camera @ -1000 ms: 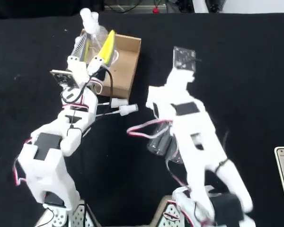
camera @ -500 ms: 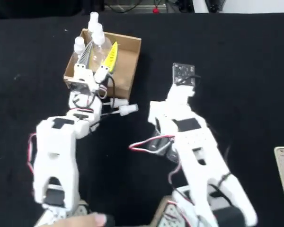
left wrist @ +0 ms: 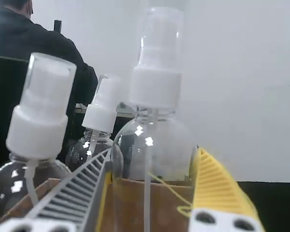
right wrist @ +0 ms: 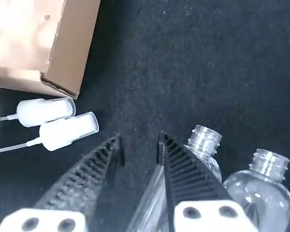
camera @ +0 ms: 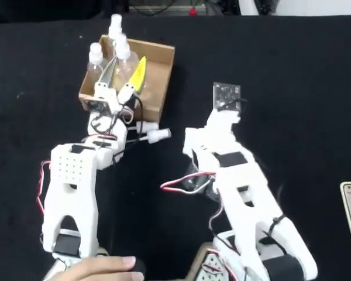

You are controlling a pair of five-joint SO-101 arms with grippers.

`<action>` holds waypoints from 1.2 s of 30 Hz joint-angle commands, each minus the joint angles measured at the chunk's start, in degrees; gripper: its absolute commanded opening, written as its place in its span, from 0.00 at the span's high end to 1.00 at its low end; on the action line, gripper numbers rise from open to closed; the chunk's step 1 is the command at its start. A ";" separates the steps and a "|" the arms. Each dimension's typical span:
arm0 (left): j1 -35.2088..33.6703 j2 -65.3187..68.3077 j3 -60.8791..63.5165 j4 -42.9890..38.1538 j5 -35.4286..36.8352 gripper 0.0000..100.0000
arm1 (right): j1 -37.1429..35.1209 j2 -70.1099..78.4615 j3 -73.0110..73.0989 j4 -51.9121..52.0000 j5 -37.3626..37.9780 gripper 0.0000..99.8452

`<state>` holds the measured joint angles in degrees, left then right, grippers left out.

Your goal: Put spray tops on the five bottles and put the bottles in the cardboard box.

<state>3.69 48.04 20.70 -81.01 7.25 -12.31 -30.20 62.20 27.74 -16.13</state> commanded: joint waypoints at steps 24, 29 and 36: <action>0.48 -0.88 -0.75 6.24 -1.58 0.78 | 0.44 -1.98 -0.57 -1.67 0.88 0.88; 0.48 -0.88 -0.40 6.07 -1.93 0.78 | 0.44 -1.98 -0.57 -1.67 0.88 0.88; 0.40 -0.70 -0.22 6.51 -2.02 0.77 | 0.53 -2.07 -0.57 -1.67 0.88 0.88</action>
<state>3.78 47.60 19.74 -75.56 5.67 -12.31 -30.20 62.20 27.74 -16.13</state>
